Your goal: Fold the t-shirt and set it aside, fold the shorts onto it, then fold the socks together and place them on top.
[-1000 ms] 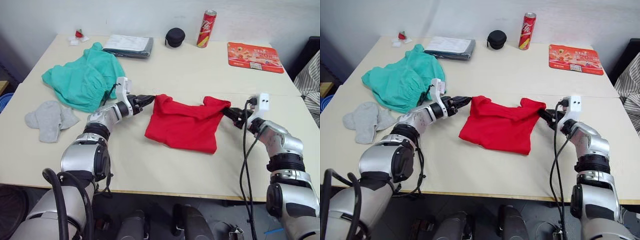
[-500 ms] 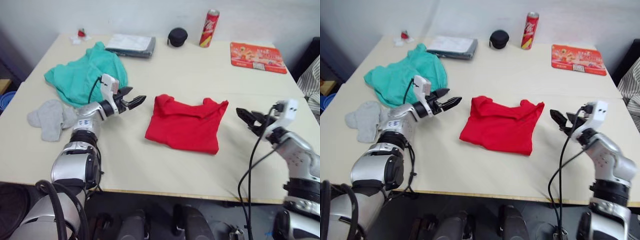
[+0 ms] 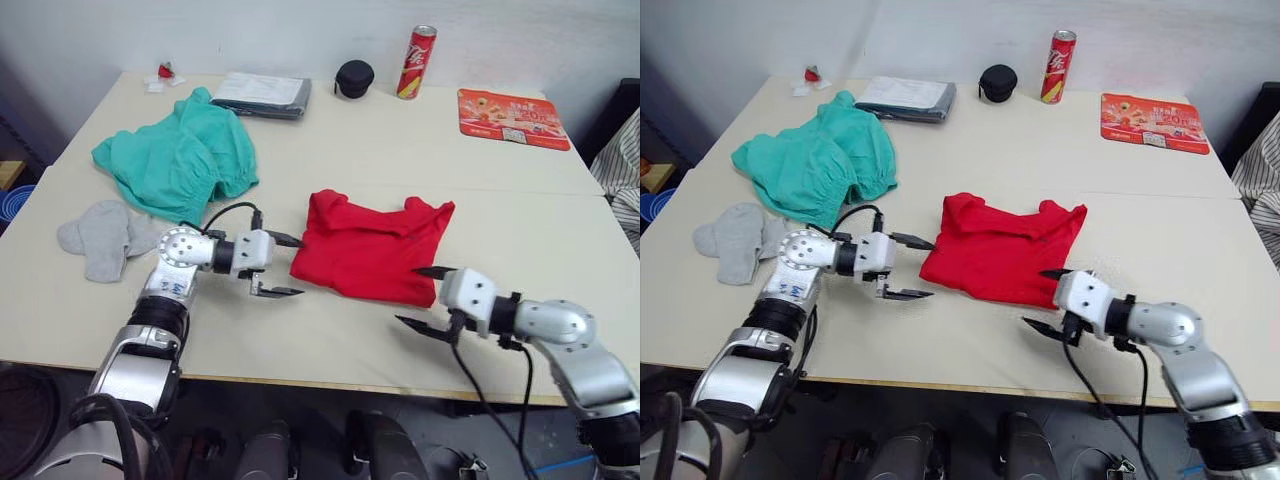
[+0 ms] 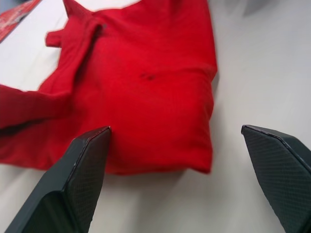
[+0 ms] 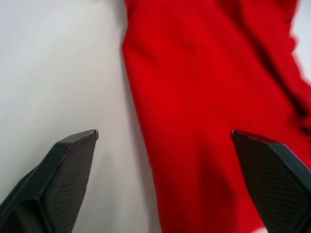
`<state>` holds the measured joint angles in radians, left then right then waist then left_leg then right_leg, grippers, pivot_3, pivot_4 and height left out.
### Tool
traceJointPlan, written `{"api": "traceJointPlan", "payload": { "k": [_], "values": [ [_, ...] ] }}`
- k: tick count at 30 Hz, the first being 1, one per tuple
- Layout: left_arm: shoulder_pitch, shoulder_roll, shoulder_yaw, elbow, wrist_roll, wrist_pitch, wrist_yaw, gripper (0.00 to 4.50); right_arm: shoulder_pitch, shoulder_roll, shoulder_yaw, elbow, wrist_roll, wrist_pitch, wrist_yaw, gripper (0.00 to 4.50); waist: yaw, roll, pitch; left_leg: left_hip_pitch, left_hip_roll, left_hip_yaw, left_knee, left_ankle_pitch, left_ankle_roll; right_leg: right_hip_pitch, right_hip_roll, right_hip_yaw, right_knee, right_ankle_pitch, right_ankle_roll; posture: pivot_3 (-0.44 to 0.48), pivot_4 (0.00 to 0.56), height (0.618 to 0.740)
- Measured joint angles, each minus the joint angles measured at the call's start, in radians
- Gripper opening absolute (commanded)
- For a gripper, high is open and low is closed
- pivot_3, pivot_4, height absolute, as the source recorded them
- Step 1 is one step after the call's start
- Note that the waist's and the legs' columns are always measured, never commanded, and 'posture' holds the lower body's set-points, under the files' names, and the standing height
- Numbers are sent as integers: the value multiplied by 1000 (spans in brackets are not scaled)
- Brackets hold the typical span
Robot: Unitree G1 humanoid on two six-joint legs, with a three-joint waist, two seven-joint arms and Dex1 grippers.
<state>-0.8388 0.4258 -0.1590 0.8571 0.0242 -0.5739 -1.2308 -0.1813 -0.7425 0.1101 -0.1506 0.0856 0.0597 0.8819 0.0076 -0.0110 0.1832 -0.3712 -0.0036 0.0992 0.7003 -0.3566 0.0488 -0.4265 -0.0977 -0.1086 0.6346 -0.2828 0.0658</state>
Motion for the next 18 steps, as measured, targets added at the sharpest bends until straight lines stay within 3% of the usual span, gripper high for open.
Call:
{"api": "traceJointPlan", "payload": {
  "k": [2,5,10,13,18],
  "values": [
    [-36,-21,-17,60,27,-24,32,3640,-32,0,28,37,-57,-60,-5,2919,0,0,0,0,0,0,0,0,0,0,0,0,0,0,0,0,150,740],
    [-77,-34,-23,105,43,-36,52,2571,-51,0,41,79,-104,-115,-29,1813,-1,0,0,0,0,0,0,0,1,0,0,-1,0,0,0,0,150,740],
    [-78,-7,-26,129,41,-38,-5,896,-21,-20,31,104,-115,-173,-37,24,-4,0,0,0,0,-1,0,0,1,0,0,-1,0,0,0,0,150,740],
    [-22,43,-21,77,4,-30,-91,45,48,-61,-24,97,-80,-195,-19,0,-5,0,0,0,0,-2,0,0,1,1,0,-2,0,0,0,0,150,740],
    [120,101,-12,-123,-81,29,-156,45,186,-91,-103,40,-15,-213,11,0,-1,0,0,1,0,-5,-1,0,1,3,-1,-3,-3,0,0,0,150,740]
  ]
}}
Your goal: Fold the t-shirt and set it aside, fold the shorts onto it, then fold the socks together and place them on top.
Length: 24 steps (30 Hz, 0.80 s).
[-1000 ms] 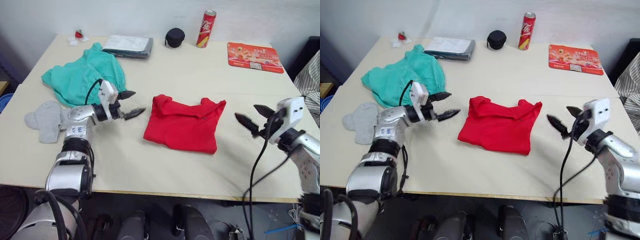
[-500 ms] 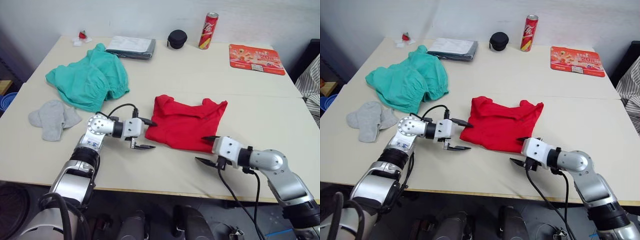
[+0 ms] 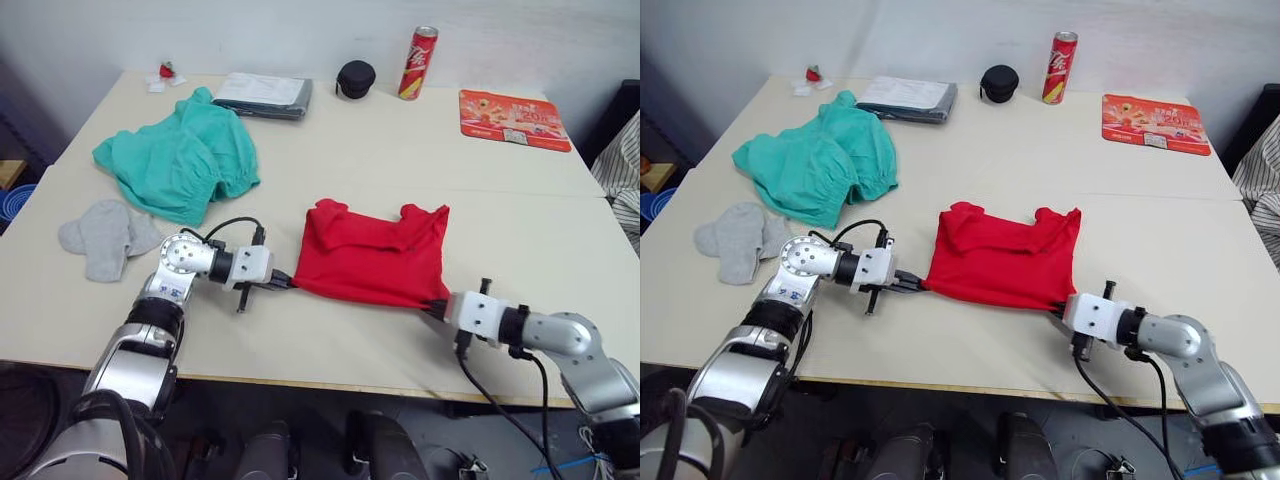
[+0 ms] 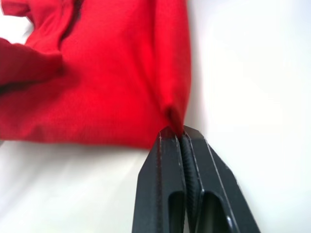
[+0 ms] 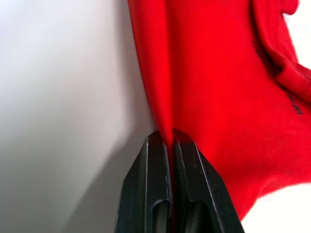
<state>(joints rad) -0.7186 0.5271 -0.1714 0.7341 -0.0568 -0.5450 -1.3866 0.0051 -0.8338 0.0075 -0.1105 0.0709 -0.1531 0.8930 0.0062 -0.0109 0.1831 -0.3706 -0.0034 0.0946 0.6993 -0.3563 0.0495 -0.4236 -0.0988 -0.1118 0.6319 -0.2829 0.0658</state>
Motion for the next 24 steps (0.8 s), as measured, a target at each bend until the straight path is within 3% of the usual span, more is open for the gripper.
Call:
{"api": "traceJointPlan", "payload": {
  "k": [6,8,13,16,23,24],
  "values": [
    [285,127,24,-429,-122,197,-17,45,252,-22,-96,-172,68,-1,28,0,-3,0,0,4,1,-3,0,0,0,5,0,-1,-5,0,0,0,150,740],
    [352,154,39,-532,-145,243,1,45,303,-16,-103,-225,67,0,17,0,-4,1,0,13,2,-3,-2,-2,-1,14,0,0,-7,0,-1,0,150,740],
    [453,180,63,-655,-170,285,50,45,395,-10,-106,-272,44,-16,2,0,-4,1,0,18,2,-3,-3,-5,-2,17,0,1,-8,-1,-2,0,150,740],
    [446,161,69,-665,-182,306,76,641,397,-10,-106,-270,28,-31,3,0,-1,2,0,18,2,-3,-3,-5,-2,17,-1,1,-8,-1,-2,0,150,740],
    [303,80,9,-627,-183,222,38,2890,346,-10,-105,-230,26,-44,10,0,8,2,-1,17,2,-1,-3,-5,-2,16,1,1,-8,-1,-2,0,150,740],
    [286,72,-12,-600,-178,200,19,2890,340,-10,-103,-227,26,-43,12,0,7,2,-1,17,2,-1,-3,-5,-2,16,1,1,-8,-1,-2,0,150,740]
  ]
}}
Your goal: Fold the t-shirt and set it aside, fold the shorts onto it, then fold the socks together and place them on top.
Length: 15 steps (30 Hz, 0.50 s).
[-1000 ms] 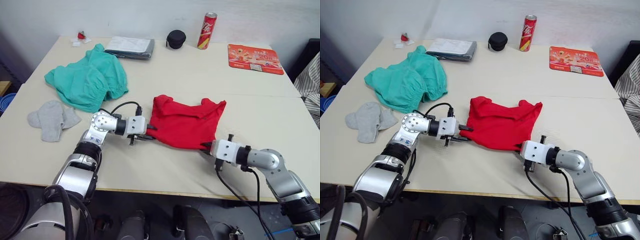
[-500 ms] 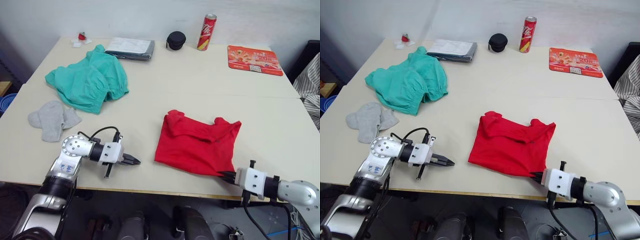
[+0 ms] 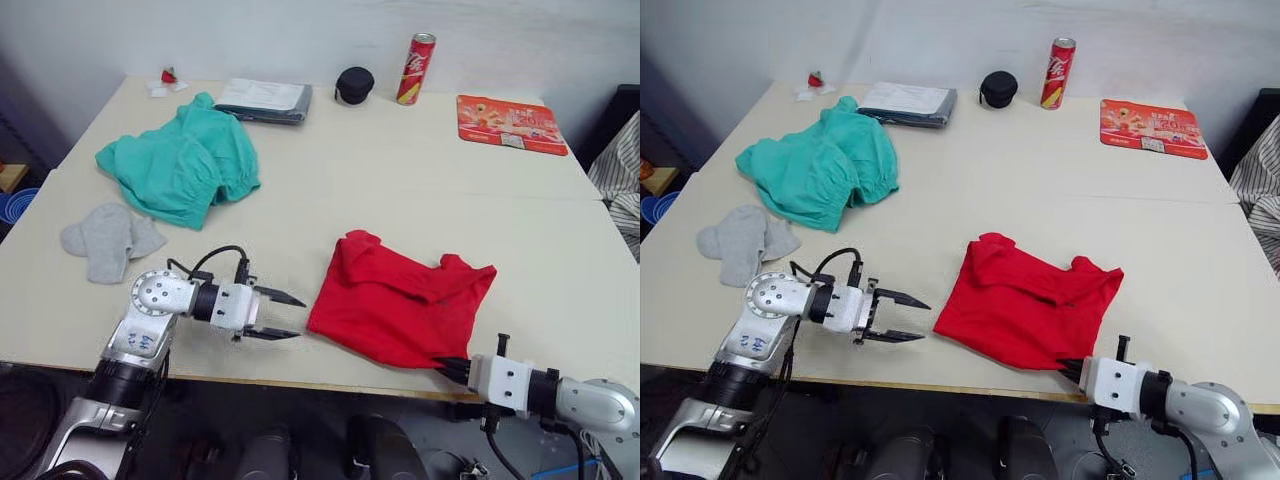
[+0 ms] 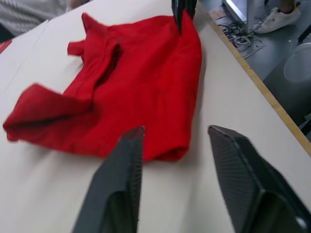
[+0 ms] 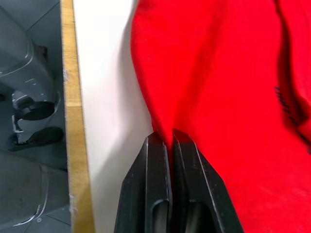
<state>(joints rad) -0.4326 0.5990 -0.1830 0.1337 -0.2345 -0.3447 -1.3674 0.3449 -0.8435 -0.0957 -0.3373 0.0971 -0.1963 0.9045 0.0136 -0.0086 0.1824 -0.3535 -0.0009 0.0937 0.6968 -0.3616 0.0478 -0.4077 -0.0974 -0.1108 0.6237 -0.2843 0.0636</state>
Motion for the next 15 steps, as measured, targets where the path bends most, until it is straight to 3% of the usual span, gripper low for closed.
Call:
{"api": "traceJointPlan", "payload": {
  "k": [5,8,11,15],
  "values": [
    [-51,-54,-63,116,49,-89,-22,2890,-19,0,2,8,0,4,2,0,2,0,0,0,0,0,1,0,0,0,0,0,0,0,0,0,150,740],
    [-111,-132,-97,221,105,-158,8,2890,-40,0,8,11,0,12,1,0,10,0,0,-1,0,0,1,0,1,0,0,0,0,0,0,0,150,740],
    [-141,-171,-118,318,160,-225,47,2289,-54,0,10,11,-3,23,-1,0,9,0,0,-1,0,0,1,0,1,-1,1,0,0,0,0,0,150,740],
    [-145,-171,-140,351,159,-254,24,985,-54,0,10,11,-6,25,0,0,9,0,0,-1,0,0,1,0,1,-1,1,0,0,0,0,0,150,740]
  ]
}}
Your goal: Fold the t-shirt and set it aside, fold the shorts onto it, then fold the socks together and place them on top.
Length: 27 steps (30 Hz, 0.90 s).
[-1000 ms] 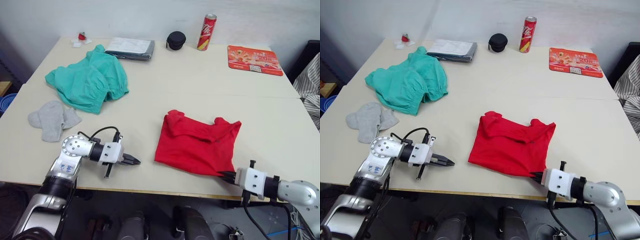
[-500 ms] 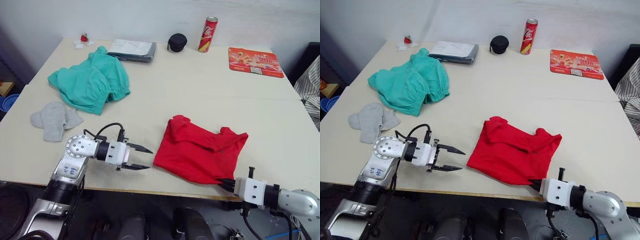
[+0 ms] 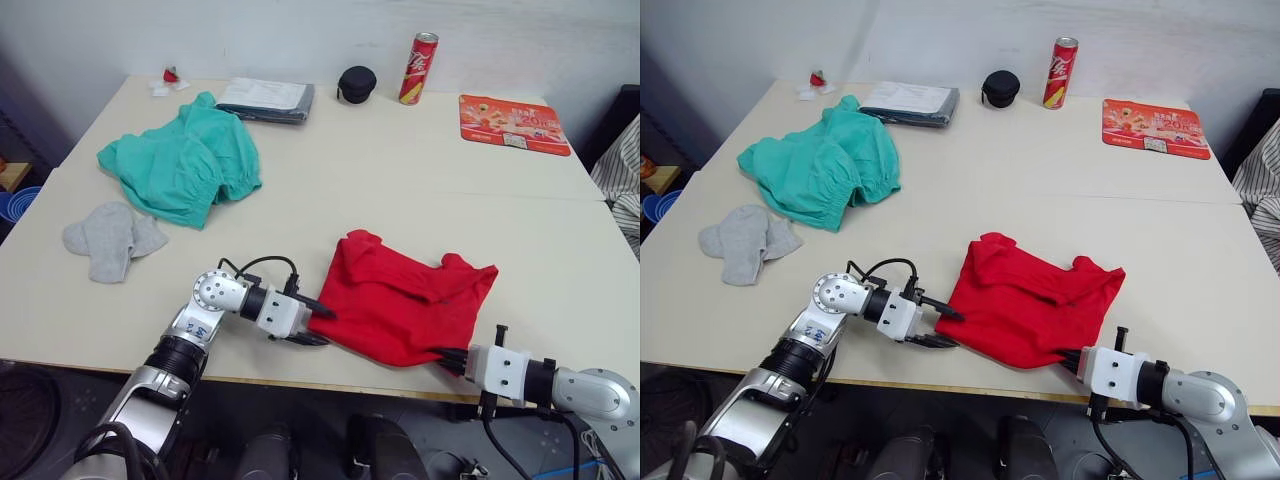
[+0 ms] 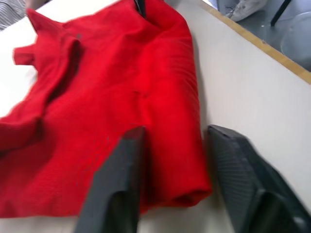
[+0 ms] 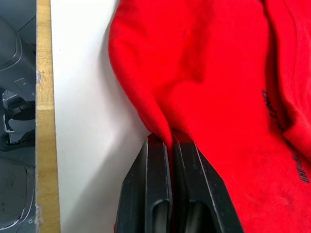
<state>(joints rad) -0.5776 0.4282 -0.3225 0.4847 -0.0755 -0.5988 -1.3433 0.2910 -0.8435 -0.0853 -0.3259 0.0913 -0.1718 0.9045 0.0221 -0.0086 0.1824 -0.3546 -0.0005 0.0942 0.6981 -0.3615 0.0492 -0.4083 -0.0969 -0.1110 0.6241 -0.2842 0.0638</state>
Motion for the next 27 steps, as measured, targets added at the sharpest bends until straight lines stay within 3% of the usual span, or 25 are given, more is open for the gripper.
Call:
{"api": "traceJointPlan", "payload": {
  "k": [3,10,16,26,27],
  "values": [
    [11,26,-2,-12,-23,13,-28,17,-4,0,0,11,-1,-3,6,0,-2,0,0,0,0,0,0,0,0,0,0,0,0,0,0,0,150,740],
    [171,104,20,-214,-60,114,17,17,-82,-9,10,91,-15,-52,37,0,-15,0,0,1,1,-1,0,0,0,0,0,0,0,0,0,0,150,740],
    [353,153,45,-459,-46,249,144,17,-197,-9,50,208,-33,-137,72,0,-23,1,0,1,1,-1,-1,0,0,0,-1,1,0,0,-1,0,150,740],
    [438,218,49,-606,-37,341,220,17,-75,-45,38,185,49,-176,146,0,-17,3,-1,1,1,-2,-1,-1,0,1,-2,0,-2,-1,-1,0,150,740],
    [439,220,49,-609,-40,349,218,253,-65,-45,37,179,55,-172,142,229,-17,3,-1,1,1,-2,-1,-1,0,1,-2,0,-2,-1,-1,0,150,740]
  ]
}}
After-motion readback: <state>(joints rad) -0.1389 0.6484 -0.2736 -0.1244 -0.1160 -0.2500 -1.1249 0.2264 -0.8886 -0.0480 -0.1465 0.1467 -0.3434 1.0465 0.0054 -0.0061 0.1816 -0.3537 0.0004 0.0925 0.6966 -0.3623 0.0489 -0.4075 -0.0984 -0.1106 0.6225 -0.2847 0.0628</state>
